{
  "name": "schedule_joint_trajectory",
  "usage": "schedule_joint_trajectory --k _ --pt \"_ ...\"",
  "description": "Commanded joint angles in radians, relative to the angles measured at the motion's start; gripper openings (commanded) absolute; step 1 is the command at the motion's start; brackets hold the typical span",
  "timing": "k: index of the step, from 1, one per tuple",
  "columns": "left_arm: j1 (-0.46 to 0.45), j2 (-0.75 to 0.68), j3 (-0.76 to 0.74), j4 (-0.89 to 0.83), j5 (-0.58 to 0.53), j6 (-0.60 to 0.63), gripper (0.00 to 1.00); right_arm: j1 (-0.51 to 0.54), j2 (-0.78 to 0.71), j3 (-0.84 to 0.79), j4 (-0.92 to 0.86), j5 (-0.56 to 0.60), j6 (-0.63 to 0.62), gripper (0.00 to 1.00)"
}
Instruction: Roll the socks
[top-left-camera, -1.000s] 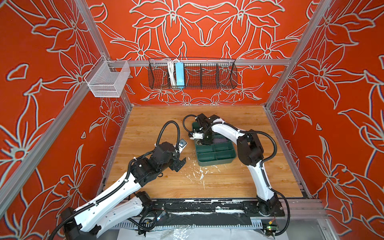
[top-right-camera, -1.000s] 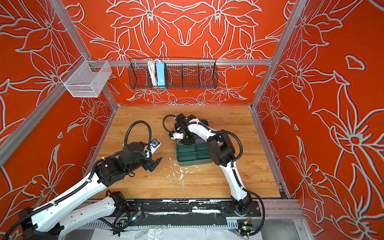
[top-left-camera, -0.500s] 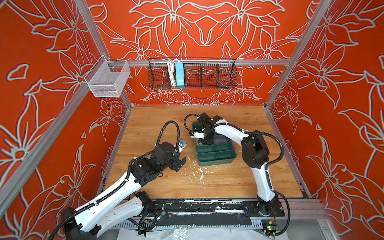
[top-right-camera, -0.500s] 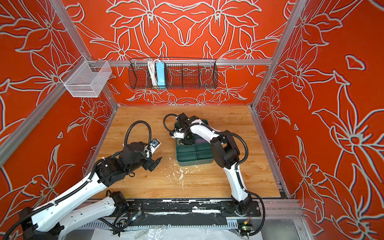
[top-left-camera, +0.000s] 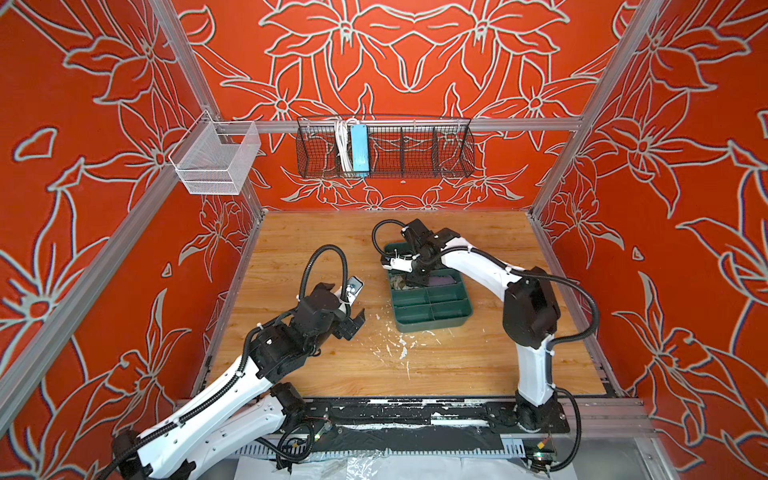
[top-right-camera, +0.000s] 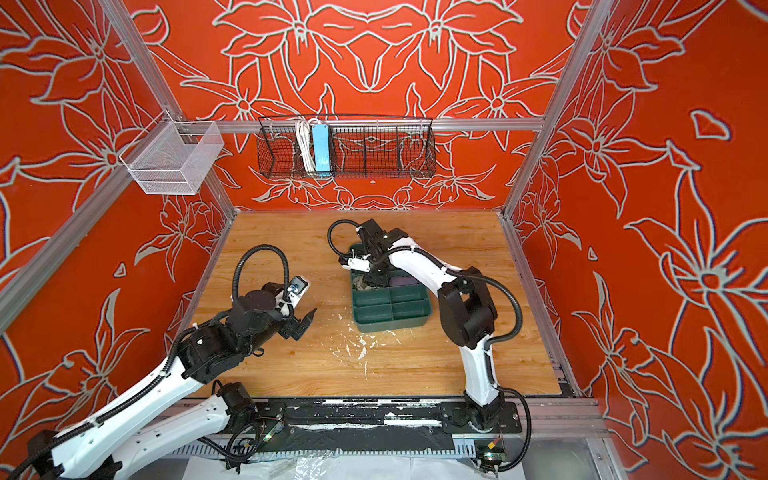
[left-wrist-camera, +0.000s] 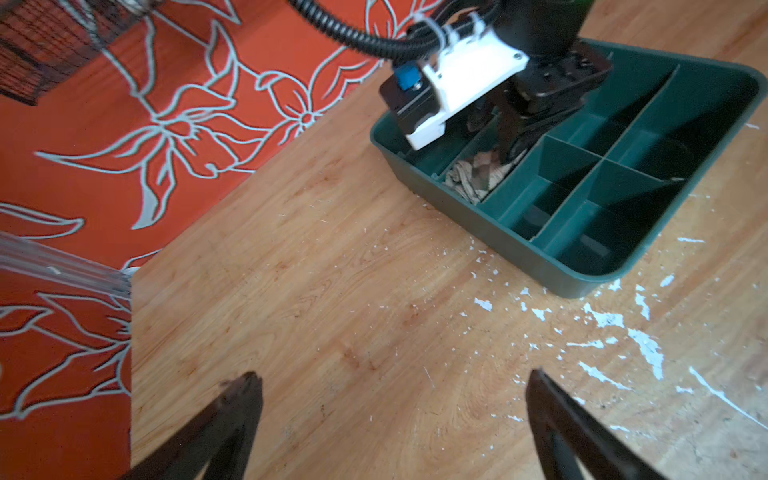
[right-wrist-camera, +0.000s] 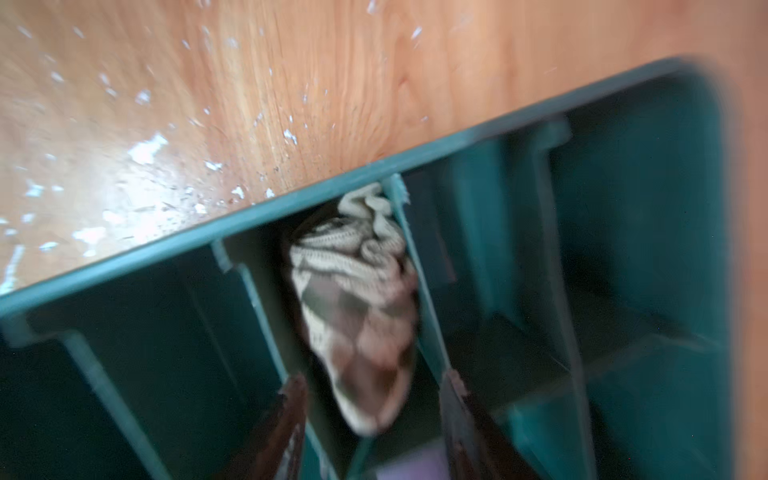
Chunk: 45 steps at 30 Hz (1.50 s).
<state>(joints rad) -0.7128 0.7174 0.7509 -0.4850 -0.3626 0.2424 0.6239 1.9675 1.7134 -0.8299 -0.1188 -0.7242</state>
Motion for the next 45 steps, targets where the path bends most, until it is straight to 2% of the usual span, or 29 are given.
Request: schedule_joint_trajectory --k 1,5,7,9,10,11,14,15,17,19,21,25,27,29,35,41,45 --pt "0.003 -0.074 -0.035 0.077 -0.088 -0.006 0.97 -0.001 -0.163 -0.045 0.104 0.007 0.044 0.54" --pt "0.003 -0.147 -0.078 0.125 -0.094 -0.010 0.97 -0.035 -0.373 -0.184 0.307 0.063 0.173 0.56" --pt "0.003 -0.172 -0.090 0.147 -0.098 -0.021 0.97 -0.038 -0.479 -0.275 0.438 0.183 0.303 0.62" --pt "0.004 -0.194 -0.106 0.176 -0.107 -0.040 0.97 -0.045 -0.595 -0.366 0.533 0.317 0.494 0.75" --pt "0.004 -0.198 -0.113 0.191 -0.114 -0.050 0.97 -0.054 -0.647 -0.412 0.563 0.343 0.565 0.82" --pt "0.004 -0.202 -0.122 0.210 -0.128 -0.070 0.97 -0.075 -0.718 -0.470 0.589 0.326 0.643 0.83" --pt "0.004 -0.184 -0.125 0.223 -0.172 -0.149 0.97 -0.163 -0.869 -0.654 0.664 0.129 0.831 0.79" --pt "0.005 -0.175 -0.123 0.219 -0.188 -0.184 0.97 -0.186 -0.907 -0.708 0.680 0.096 0.884 0.76" --pt "0.006 -0.159 -0.125 0.216 -0.162 -0.214 0.97 -0.214 -0.937 -0.769 0.651 0.103 0.961 0.73" --pt "0.014 -0.130 -0.121 0.201 -0.130 -0.241 0.97 -0.231 -0.925 -0.790 0.577 0.177 1.015 0.72" --pt "0.035 -0.078 -0.113 0.176 -0.116 -0.270 0.97 -0.264 -0.875 -0.793 0.488 0.233 1.054 0.77" --pt "0.072 0.024 -0.087 0.117 -0.116 -0.306 0.97 -0.318 -0.748 -0.777 0.426 0.134 1.076 0.78" --pt "0.079 0.060 -0.079 0.104 -0.133 -0.319 0.97 -0.320 -0.681 -0.761 0.434 0.045 1.049 0.74" --pt "0.082 0.072 -0.077 0.100 -0.140 -0.318 0.97 -0.319 -0.628 -0.747 0.441 0.004 1.033 0.72" --pt "0.088 0.056 -0.097 0.117 -0.139 -0.303 0.97 -0.319 -0.516 -0.736 0.479 0.112 1.034 0.64" --pt "0.090 0.049 -0.118 0.128 -0.138 -0.258 0.97 -0.319 -0.430 -0.703 0.532 0.096 1.046 0.53" --pt "0.090 0.033 -0.141 0.149 -0.162 -0.240 0.97 -0.319 -0.396 -0.694 0.572 0.075 1.064 0.39"
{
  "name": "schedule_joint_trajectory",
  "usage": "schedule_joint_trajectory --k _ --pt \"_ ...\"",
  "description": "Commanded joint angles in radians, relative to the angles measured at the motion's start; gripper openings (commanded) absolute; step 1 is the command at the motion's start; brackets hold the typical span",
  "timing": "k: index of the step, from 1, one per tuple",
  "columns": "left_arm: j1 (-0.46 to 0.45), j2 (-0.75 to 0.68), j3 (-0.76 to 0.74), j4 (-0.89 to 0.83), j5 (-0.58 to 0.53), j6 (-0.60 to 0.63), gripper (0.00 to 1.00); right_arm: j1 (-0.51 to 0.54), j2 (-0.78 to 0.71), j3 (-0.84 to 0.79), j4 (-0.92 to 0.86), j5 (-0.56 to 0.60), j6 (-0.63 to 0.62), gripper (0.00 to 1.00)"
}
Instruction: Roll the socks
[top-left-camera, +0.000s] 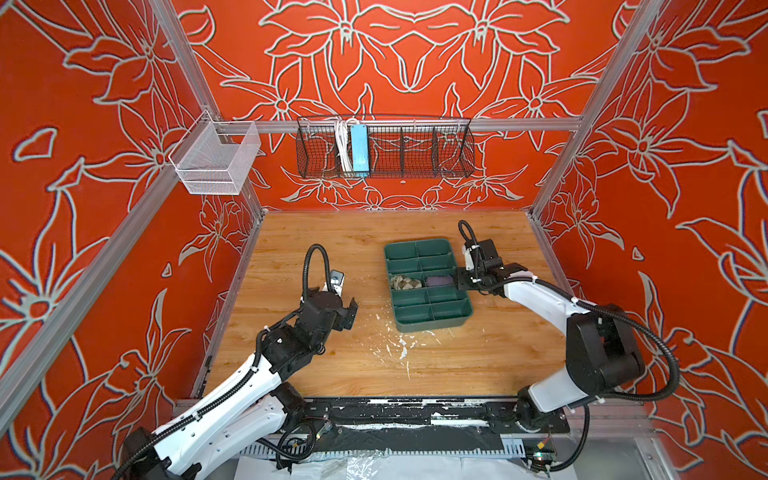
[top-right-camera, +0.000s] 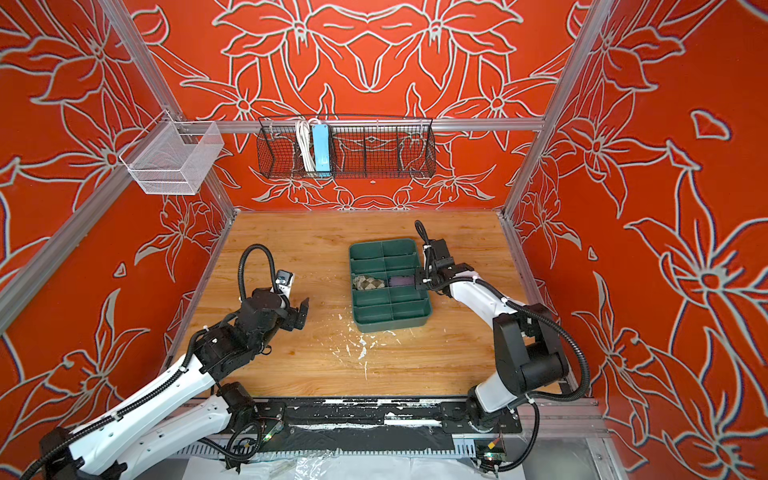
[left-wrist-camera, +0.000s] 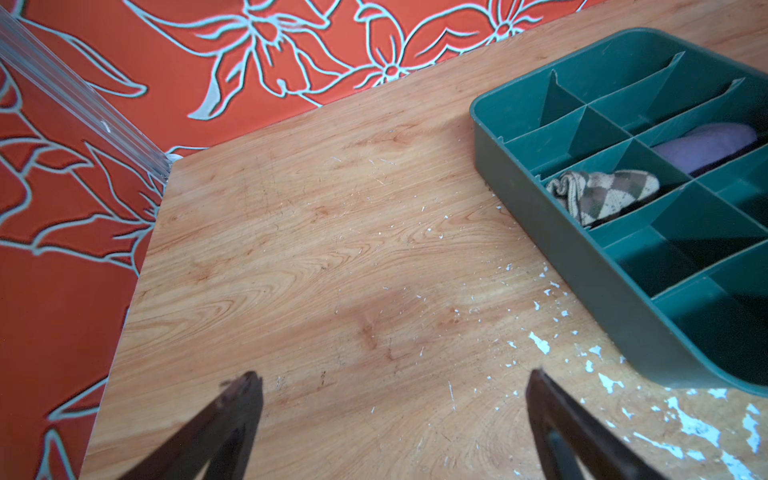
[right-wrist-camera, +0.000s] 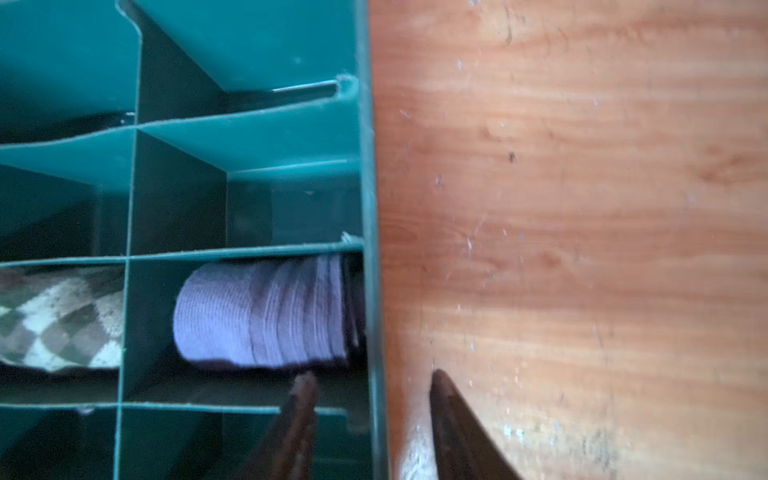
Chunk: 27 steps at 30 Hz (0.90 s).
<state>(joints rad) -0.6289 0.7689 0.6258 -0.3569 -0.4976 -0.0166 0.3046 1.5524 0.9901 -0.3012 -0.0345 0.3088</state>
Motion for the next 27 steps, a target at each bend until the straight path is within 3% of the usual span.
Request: schedule_joint_trajectory --k 1,8,14,19,23,27 --pt "0.006 -0.023 -0.019 0.025 -0.029 0.021 0.98 0.001 0.028 0.035 0.044 -0.015 0.037 0.36" --pt "0.008 -0.022 -0.018 0.035 -0.032 0.028 0.97 0.025 0.086 0.076 0.056 -0.047 0.110 0.27" --pt "0.012 -0.025 -0.012 0.048 -0.038 0.020 0.97 0.127 0.081 0.088 0.082 0.067 0.264 0.02" --pt "0.020 -0.032 -0.013 0.056 -0.035 0.004 0.97 0.259 0.113 0.141 0.114 0.150 0.341 0.00" --pt "0.024 -0.034 -0.015 0.077 -0.058 -0.004 0.97 0.294 0.152 0.224 0.061 0.229 0.324 0.06" --pt "0.070 -0.055 -0.010 0.100 -0.106 -0.092 0.97 0.292 0.119 0.242 0.011 0.279 0.290 0.40"
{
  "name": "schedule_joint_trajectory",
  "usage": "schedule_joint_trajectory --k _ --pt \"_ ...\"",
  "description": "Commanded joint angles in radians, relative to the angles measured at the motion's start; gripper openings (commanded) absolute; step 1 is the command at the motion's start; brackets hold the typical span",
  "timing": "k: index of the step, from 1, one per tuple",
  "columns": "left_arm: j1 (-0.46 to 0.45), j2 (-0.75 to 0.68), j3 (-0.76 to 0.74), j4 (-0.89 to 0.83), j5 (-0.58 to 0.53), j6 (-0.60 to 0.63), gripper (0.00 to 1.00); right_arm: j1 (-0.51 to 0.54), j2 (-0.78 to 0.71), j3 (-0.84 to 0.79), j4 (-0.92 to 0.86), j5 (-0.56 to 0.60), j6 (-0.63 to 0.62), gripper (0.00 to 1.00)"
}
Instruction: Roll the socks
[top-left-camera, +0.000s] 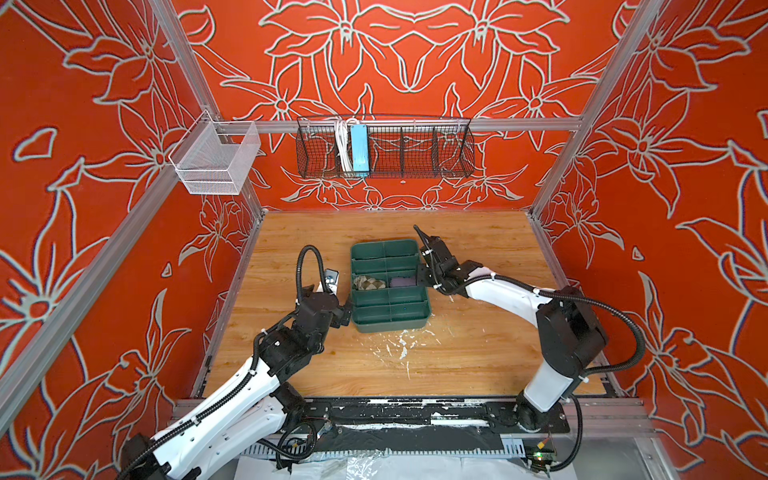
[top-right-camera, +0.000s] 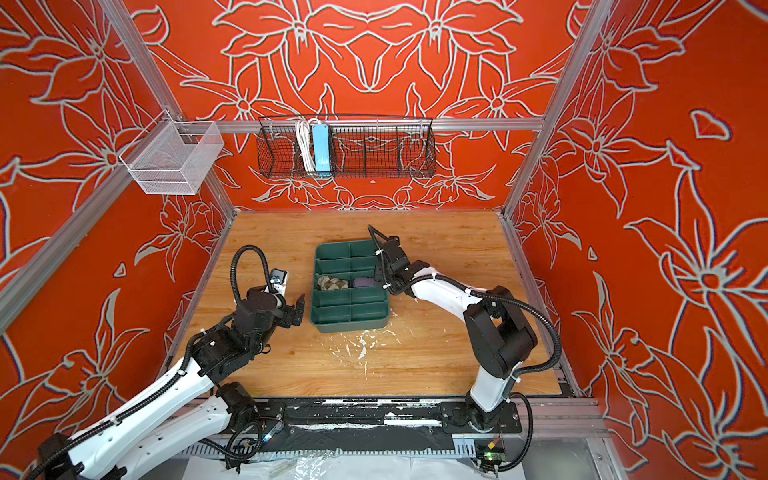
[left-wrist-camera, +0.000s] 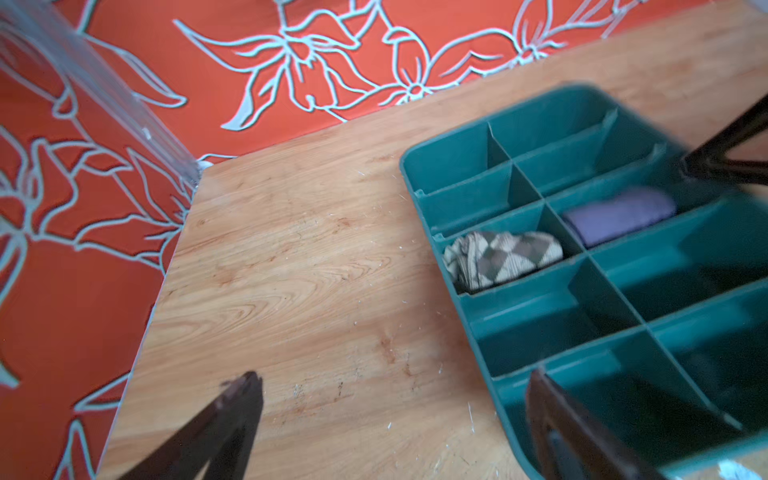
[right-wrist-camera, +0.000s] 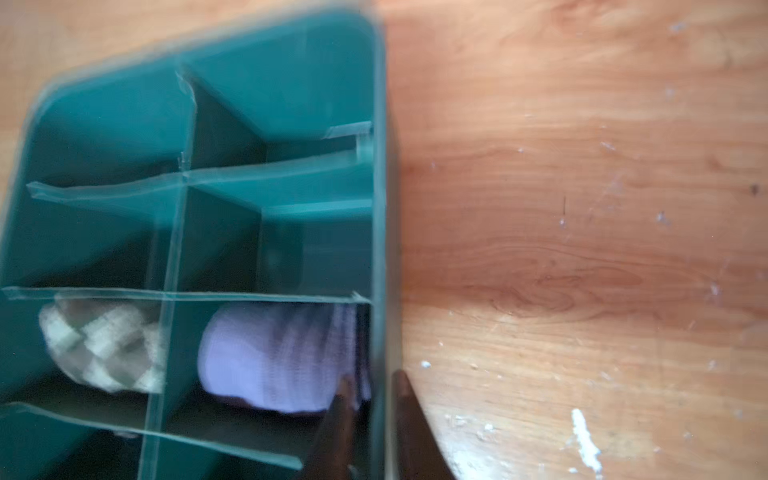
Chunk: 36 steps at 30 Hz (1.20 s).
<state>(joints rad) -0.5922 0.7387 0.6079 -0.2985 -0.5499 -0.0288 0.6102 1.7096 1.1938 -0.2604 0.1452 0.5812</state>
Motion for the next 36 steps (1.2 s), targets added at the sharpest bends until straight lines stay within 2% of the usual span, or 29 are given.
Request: schedule_joint_trajectory --k 1,4,6,8,10,13,15,18,21,23,27,30,32,33,34,35,36 --pt "0.060 -0.034 0.006 0.050 -0.052 -0.113 0.97 -0.013 -0.058 0.036 -0.038 0.117 0.003 0.45" --pt "0.154 -0.059 -0.024 0.124 -0.014 -0.160 0.97 -0.023 -0.144 0.008 -0.046 0.197 -0.046 0.55" --pt "0.237 -0.064 -0.067 0.208 0.041 -0.176 0.97 -0.048 -0.218 -0.028 -0.014 0.220 -0.137 0.58" --pt "0.345 -0.045 -0.137 0.352 0.166 -0.139 0.97 -0.081 -0.292 -0.089 0.052 0.280 -0.281 0.65" --pt "0.438 0.014 -0.194 0.477 0.210 -0.154 0.97 -0.118 -0.353 -0.165 0.140 0.351 -0.417 0.72" --pt "0.560 0.154 -0.231 0.578 0.226 -0.152 0.97 -0.196 -0.436 -0.330 0.320 0.347 -0.664 0.81" --pt "0.613 0.237 -0.223 0.614 0.281 -0.102 0.97 -0.215 -0.482 -0.444 0.443 0.424 -0.739 0.85" --pt "0.629 0.370 -0.192 0.644 0.367 -0.004 0.97 -0.226 -0.536 -0.565 0.518 0.516 -0.731 0.87" --pt "0.629 0.470 -0.161 0.635 0.419 -0.011 0.97 -0.230 -0.572 -0.652 0.520 0.568 -0.680 0.89" --pt "0.630 0.512 -0.189 0.717 0.444 -0.031 0.97 -0.231 -0.577 -0.728 0.604 0.586 -0.668 0.90" --pt "0.629 0.566 -0.207 0.795 0.478 -0.010 0.97 -0.243 -0.495 -0.906 1.012 0.521 -0.713 0.90" --pt "0.630 0.623 -0.248 0.912 0.594 0.045 0.97 -0.252 -0.330 -0.972 1.309 0.479 -0.782 0.93" --pt "0.629 0.611 -0.227 0.853 0.586 0.043 0.97 -0.256 -0.234 -0.980 1.471 0.500 -0.821 0.95" --pt "0.630 0.612 -0.231 0.860 0.587 0.043 0.97 -0.256 -0.242 -0.977 1.439 0.498 -0.810 0.97" --pt "0.629 0.613 -0.231 0.866 0.586 0.043 0.98 -0.264 -0.287 -0.964 1.332 0.486 -0.777 0.98" --pt "0.629 0.613 -0.228 0.857 0.586 0.043 0.97 -0.285 -0.328 -0.948 1.233 0.437 -0.745 0.97" --pt "0.630 0.614 -0.227 0.858 0.586 0.043 0.97 -0.336 -0.350 -0.950 1.202 0.324 -0.725 0.96"
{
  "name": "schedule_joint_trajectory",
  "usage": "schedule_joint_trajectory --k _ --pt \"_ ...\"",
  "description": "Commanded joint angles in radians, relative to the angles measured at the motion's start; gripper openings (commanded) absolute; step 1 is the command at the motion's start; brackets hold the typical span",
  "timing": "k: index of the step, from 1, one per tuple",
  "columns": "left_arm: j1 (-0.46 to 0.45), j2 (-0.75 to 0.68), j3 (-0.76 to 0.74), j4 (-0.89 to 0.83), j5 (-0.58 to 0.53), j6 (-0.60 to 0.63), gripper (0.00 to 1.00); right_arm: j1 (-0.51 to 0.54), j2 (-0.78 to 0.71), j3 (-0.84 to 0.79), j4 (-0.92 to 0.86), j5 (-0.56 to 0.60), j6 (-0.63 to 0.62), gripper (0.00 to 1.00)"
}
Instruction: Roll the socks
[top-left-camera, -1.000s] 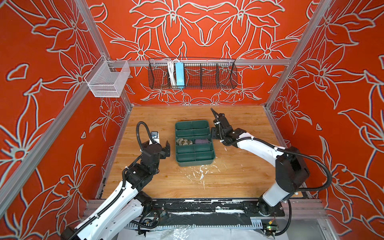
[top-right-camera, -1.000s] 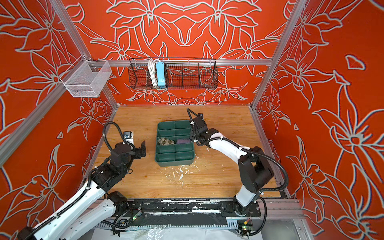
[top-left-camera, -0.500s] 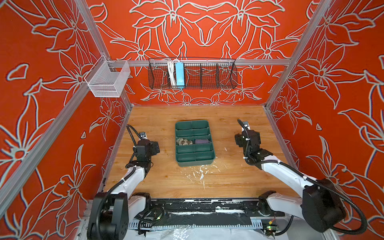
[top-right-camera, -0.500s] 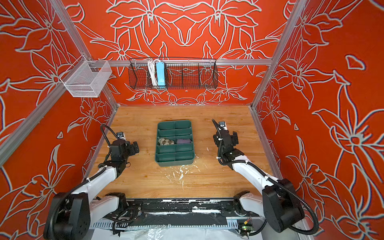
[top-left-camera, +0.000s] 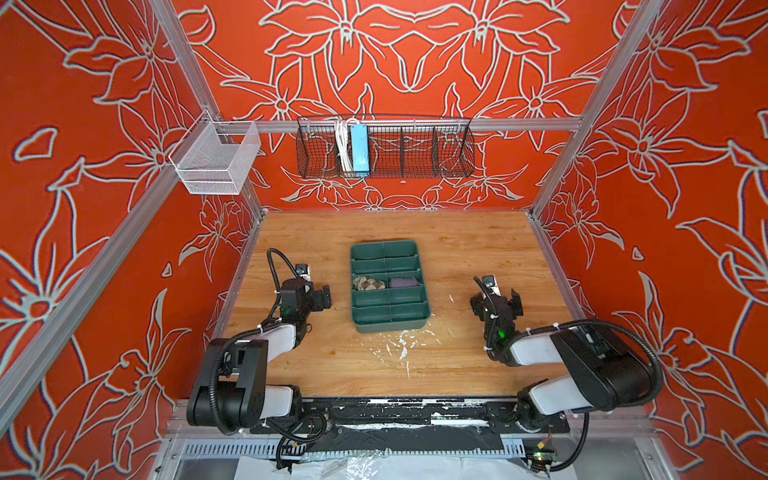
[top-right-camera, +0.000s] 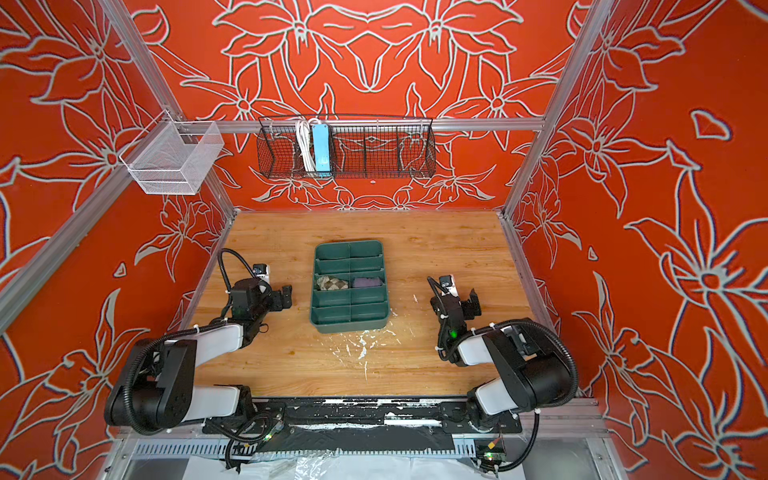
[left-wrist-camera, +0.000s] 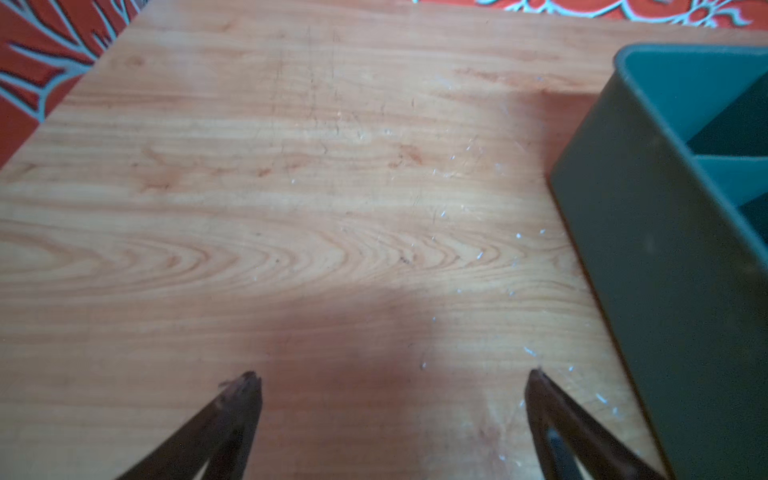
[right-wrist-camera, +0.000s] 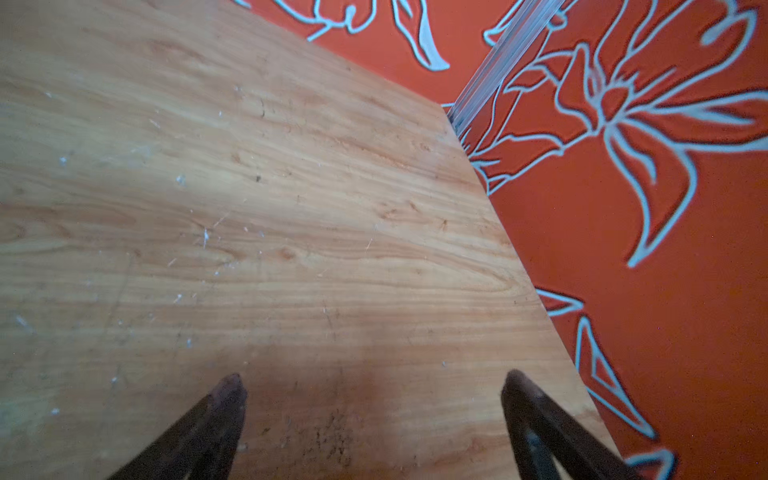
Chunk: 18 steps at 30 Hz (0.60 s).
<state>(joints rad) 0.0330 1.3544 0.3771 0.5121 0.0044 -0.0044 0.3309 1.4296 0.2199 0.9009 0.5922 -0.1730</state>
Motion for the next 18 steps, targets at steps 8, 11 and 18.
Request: schedule_joint_trajectory --k 8,11,18 --pt "0.004 -0.001 0.004 0.046 0.017 0.012 0.97 -0.214 -0.037 0.053 -0.038 -0.334 0.149 0.98" --pt "0.004 -0.001 0.005 0.044 0.018 0.012 0.97 -0.224 -0.006 0.080 -0.048 -0.311 0.162 0.98" --pt "0.004 -0.001 0.005 0.044 0.017 0.012 0.97 -0.229 -0.004 0.082 -0.044 -0.319 0.165 0.98"
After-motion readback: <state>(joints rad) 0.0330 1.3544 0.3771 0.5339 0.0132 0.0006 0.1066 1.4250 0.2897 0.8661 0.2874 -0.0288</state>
